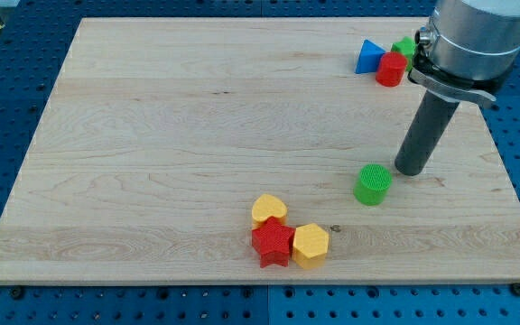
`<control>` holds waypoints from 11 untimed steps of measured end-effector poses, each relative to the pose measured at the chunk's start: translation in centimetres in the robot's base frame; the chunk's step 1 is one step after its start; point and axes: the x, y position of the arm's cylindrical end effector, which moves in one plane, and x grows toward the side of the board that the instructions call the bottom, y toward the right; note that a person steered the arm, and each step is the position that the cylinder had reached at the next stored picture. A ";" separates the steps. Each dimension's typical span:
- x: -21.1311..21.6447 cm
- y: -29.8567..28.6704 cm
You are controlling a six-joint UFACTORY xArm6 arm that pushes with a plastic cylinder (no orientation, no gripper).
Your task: Push the green circle into the right of the yellow heart
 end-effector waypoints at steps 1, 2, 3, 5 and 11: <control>1.2 -0.6; 1.9 -2.7; 1.9 -5.1; 2.3 -8.3; -1.3 -11.9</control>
